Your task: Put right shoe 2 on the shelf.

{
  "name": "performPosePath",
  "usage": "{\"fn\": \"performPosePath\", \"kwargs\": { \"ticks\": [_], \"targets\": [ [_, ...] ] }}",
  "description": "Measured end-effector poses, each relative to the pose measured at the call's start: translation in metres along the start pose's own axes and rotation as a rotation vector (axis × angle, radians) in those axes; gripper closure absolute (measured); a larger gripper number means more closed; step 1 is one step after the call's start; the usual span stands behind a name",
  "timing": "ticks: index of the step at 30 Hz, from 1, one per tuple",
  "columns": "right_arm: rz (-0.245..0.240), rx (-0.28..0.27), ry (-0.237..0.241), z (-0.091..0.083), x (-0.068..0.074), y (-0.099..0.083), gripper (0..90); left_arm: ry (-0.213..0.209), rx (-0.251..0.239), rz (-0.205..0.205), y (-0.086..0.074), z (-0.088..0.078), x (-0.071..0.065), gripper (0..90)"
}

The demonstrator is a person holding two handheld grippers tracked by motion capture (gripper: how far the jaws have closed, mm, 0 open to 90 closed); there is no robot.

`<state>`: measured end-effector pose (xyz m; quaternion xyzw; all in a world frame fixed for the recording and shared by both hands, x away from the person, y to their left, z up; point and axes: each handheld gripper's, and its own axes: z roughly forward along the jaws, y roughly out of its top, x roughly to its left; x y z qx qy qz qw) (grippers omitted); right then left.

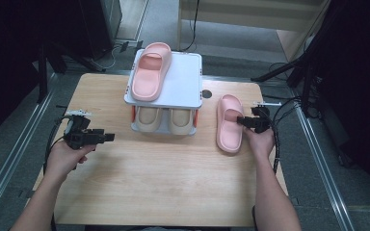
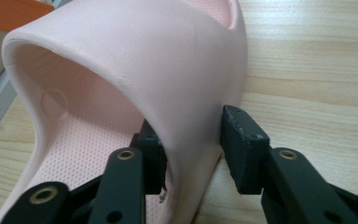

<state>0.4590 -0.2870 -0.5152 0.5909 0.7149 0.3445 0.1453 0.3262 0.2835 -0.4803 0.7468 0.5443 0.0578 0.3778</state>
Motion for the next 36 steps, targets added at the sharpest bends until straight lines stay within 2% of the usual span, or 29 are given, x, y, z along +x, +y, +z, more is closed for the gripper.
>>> {"fn": "performPosePath", "kwargs": {
  "ticks": [3,8,9,10,11,14,16,17,22,25,29,32,36],
  "targets": [
    [-0.010,-0.004,-0.020,-0.001,0.001,0.001,67.6,0.000,0.003,0.006,0.000,0.000,0.000,40.4],
    [-0.001,-0.009,-0.048,-0.003,0.000,0.002,76.0,-0.001,0.007,0.002,0.000,0.001,0.001,40.6],
    [0.029,-0.009,-0.038,-0.005,-0.002,0.002,80.4,-0.002,0.009,0.005,-0.001,0.001,0.001,40.6],
    [0.029,-0.009,-0.038,-0.005,-0.002,0.002,80.4,-0.002,0.009,0.005,-0.001,0.001,0.001,40.6],
    [0.052,-0.007,-0.020,-0.006,-0.005,0.003,82.4,-0.002,0.010,0.005,0.000,0.001,0.000,40.6],
    [0.059,0.003,-0.016,-0.007,-0.005,0.004,81.8,-0.007,0.014,0.004,0.000,0.001,0.000,40.6],
    [0.047,0.011,-0.025,-0.008,-0.003,0.005,82.5,-0.005,0.013,0.006,-0.001,0.002,-0.001,40.6],
    [0.058,0.017,-0.025,-0.010,-0.001,0.007,83.2,-0.006,0.012,0.005,-0.001,0.003,-0.001,40.6],
    [0.073,0.003,-0.019,-0.018,0.003,0.012,83.2,-0.013,0.014,0.008,0.000,0.004,-0.001,40.6],
    [0.049,-0.004,-0.028,-0.026,0.010,0.016,83.2,-0.020,0.015,0.008,0.000,0.004,0.000,40.7],
    [0.045,-0.001,-0.033,-0.030,0.015,0.021,83.2,-0.013,0.018,0.012,0.000,0.004,0.000,40.7],
    [0.004,0.017,-0.053,-0.032,0.023,0.028,83.0,-0.053,-0.001,-0.012,0.000,0.006,0.001,40.9],
    [-0.017,0.028,-0.054,-0.036,0.029,0.036,82.9,-0.028,0.007,0.012,0.001,0.008,-0.002,40.9]
  ]
}}
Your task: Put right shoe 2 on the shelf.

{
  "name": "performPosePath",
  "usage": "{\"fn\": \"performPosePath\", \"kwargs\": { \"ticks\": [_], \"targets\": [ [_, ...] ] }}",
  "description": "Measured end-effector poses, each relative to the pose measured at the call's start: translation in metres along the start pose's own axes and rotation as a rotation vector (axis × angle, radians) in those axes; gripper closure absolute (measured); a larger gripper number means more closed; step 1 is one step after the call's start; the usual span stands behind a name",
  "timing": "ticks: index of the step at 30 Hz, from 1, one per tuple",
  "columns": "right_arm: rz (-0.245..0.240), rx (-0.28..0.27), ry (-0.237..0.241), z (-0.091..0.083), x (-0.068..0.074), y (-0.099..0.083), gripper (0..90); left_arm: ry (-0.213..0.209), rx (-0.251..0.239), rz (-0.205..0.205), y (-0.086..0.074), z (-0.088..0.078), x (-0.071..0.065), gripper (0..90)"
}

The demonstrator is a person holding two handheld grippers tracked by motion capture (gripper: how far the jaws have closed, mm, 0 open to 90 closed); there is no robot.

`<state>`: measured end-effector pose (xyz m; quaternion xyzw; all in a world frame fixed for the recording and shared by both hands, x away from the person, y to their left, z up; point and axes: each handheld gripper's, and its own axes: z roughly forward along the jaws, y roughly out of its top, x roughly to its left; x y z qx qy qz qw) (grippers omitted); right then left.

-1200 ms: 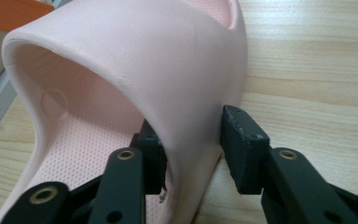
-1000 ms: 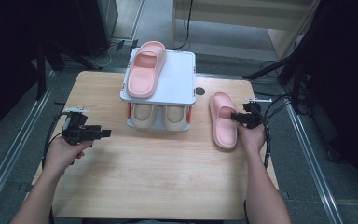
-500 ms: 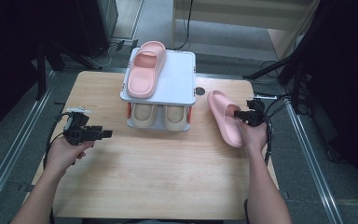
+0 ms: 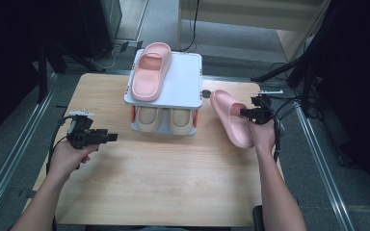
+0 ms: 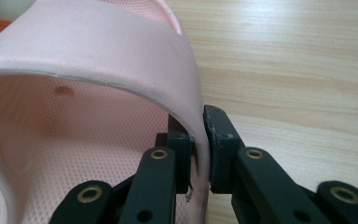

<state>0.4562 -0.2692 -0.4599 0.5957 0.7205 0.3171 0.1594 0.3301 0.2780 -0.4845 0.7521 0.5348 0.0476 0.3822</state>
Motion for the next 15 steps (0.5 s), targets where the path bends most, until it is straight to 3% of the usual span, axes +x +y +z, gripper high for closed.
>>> {"fn": "performPosePath", "kwargs": {
  "ticks": [15],
  "targets": [
    [-0.002,-0.017,0.010,-0.031,0.010,0.042,82.6,0.011,0.003,0.007,0.003,0.004,0.000,40.8]
  ]
}}
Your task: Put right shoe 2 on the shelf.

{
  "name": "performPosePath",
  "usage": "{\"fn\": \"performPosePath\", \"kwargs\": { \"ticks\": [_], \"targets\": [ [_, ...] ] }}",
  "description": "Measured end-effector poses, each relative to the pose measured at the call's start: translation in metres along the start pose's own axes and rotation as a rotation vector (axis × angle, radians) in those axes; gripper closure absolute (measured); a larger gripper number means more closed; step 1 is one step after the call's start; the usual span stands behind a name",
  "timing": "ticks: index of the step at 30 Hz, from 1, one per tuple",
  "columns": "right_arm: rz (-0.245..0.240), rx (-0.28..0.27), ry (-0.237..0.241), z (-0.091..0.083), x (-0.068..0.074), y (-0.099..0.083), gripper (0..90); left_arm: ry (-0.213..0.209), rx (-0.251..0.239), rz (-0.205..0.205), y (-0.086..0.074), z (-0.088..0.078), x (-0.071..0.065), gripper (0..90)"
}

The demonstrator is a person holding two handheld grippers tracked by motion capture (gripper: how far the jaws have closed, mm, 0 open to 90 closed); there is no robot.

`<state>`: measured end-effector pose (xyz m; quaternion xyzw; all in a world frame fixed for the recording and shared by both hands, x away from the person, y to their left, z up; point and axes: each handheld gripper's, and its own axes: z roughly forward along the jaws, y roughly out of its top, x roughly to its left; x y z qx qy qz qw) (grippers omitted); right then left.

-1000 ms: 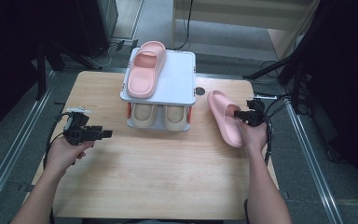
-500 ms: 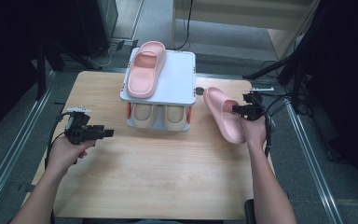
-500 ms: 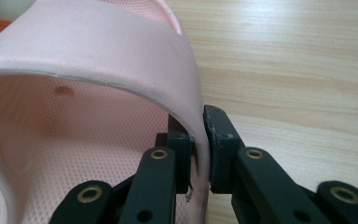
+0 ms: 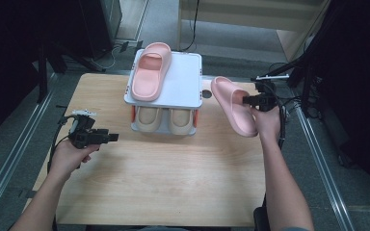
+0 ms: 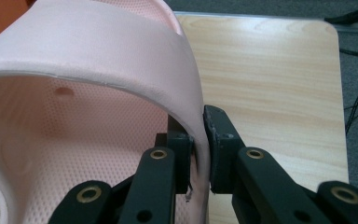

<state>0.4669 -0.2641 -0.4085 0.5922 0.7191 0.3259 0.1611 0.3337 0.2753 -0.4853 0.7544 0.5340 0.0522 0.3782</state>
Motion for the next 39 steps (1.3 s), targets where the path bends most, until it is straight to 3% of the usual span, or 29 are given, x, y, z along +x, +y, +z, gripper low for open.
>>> {"fn": "performPosePath", "kwargs": {
  "ticks": [10,17,23,30,39],
  "targets": [
    [-0.033,-0.008,-0.013,-0.020,0.018,0.040,81.6,-0.011,0.001,0.001,0.003,0.003,0.001,41.1],
    [-0.048,-0.005,-0.037,-0.024,0.029,0.059,81.4,-0.012,0.006,0.009,0.006,0.006,-0.001,42.1],
    [-0.081,-0.015,-0.037,-0.027,0.049,0.080,81.1,-0.032,0.008,0.014,0.010,0.008,-0.002,42.1],
    [-0.100,-0.017,-0.036,-0.015,0.081,0.101,80.7,-0.056,0.017,0.049,0.013,0.014,-0.007,42.1],
    [-0.115,0.013,-0.059,0.013,0.112,0.115,80.2,-0.072,0.008,0.035,0.016,0.012,-0.004,42.1]
  ]
}}
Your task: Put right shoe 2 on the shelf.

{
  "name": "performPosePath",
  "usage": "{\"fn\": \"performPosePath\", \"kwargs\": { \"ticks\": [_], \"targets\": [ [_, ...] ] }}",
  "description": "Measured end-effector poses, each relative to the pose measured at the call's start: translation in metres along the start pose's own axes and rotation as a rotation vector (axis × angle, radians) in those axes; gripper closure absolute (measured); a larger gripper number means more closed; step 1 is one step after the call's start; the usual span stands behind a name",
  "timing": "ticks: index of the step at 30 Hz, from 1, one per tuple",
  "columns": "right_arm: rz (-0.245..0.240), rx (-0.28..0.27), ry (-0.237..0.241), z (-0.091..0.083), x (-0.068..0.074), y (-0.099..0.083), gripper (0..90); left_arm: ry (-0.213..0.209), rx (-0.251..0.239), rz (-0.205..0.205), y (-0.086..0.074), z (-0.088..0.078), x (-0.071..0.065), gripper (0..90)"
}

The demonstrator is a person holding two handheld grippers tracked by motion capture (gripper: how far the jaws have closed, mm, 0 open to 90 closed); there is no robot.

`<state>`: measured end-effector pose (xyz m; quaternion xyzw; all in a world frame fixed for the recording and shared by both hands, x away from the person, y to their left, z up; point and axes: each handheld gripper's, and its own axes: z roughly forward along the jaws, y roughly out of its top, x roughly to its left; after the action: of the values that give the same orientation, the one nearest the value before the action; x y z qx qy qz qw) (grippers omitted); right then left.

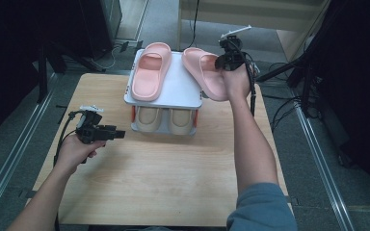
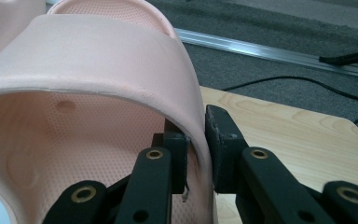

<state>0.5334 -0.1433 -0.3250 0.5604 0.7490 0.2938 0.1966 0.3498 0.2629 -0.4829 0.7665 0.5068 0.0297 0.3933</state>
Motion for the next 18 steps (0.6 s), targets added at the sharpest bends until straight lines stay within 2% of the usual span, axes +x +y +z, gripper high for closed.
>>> {"fn": "performPosePath", "kwargs": {
  "ticks": [2,3,7,15,18],
  "targets": [
    [-0.010,0.002,-0.010,0.004,0.005,0.004,80.2,-0.002,-0.007,-0.008,0.000,-0.001,0.002,42.6],
    [-0.016,0.008,-0.030,0.008,0.010,0.009,80.1,-0.001,-0.009,-0.011,0.000,-0.001,0.002,42.6],
    [-0.026,0.016,-0.057,0.016,0.018,0.015,78.9,0.001,-0.005,-0.001,0.000,-0.001,0.001,42.7],
    [-0.048,0.026,-0.079,0.022,0.033,0.021,77.6,0.000,0.000,0.015,0.000,0.000,0.001,42.7],
    [-0.051,0.028,-0.069,0.024,0.038,0.021,76.9,0.000,0.002,0.012,0.000,0.000,0.001,42.7]
  ]
}}
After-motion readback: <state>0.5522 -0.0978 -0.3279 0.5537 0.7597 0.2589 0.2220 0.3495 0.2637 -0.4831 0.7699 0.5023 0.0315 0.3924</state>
